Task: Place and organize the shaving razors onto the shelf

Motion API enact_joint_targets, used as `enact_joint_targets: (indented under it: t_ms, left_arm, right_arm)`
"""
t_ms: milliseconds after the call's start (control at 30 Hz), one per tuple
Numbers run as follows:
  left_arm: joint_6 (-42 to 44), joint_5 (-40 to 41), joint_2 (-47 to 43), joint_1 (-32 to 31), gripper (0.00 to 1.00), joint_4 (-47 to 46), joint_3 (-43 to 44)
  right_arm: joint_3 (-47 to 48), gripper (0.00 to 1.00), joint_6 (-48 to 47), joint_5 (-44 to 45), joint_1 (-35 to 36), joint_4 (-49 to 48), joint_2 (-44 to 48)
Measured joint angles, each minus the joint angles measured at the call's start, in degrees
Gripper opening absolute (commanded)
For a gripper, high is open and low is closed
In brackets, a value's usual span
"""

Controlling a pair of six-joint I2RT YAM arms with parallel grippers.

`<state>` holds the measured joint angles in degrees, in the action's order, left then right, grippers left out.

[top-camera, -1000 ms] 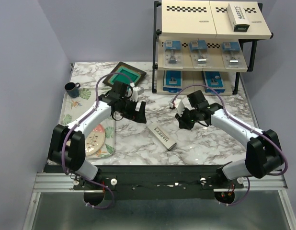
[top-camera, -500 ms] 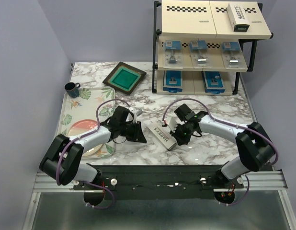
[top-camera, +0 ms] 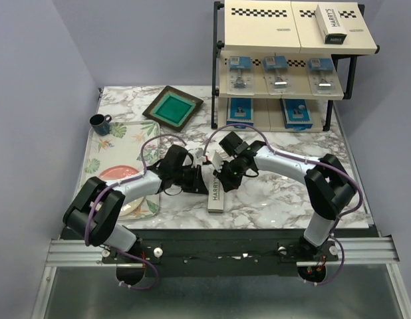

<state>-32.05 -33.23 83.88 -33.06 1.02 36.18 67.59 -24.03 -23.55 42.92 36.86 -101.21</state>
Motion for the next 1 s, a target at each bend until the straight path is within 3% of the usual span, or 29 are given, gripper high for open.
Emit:
enact_joint_targets:
  t_ms: [33,67,300,333,367,400,567,700,833,1000]
  left_arm:
    - [0.1,0.8,0.0,0.1,0.84,0.9,1.0]
    - [1.1,2.7,-0.1,0.1,0.99,2.7,2.5]
    - [7.0,13.6,-4.7,0.6,0.99,14.0,7.3]
    - [7.4,14.8,-6.5,0.2,0.99,14.6,7.7]
    - [7.4,15.0,-7.4,-0.1,0.99,14.8,7.8]
    - [7.1,15.6,-8.1,-0.6,0.99,15.1,8.0]
    - [4.5,17.3,-6.8,-5.1,0.99,15.4,8.4]
    - [2.6,18.1,-4.2,-12.4,0.99,16.1,8.5]
    - [0.6,20.1,-1.1,-15.4,0.99,18.1,10.0]
    - [-0.8,23.5,3.1,-18.1,0.97,19.7,13.5]
  right_arm:
    - [0.1,0.01,0.0,0.0,0.0,0.0,0.0]
    - [0.1,0.01,0.0,0.0,0.0,0.0,0.1]
    - [-2.4,0.03,0.1,4.2,-0.5,-0.3,3.7]
    - [-3.7,0.11,0.3,6.4,-0.3,-0.7,5.4]
    - [-4.4,0.55,0.5,7.4,-0.2,-0.8,6.3]
    - [-5.4,0.66,0.9,9.4,-0.2,-1.2,7.8]
    - [-7.2,0.94,5.2,17.0,-2.4,-3.0,11.8]
    - [-6.1,0.95,10.6,18.6,-10.0,-3.5,12.0]
    - [-3.3,0.95,14.2,20.5,-16.9,-4.5,12.1]
    - [-3.2,0.95,16.0,20.8,-17.5,-5.6,13.6]
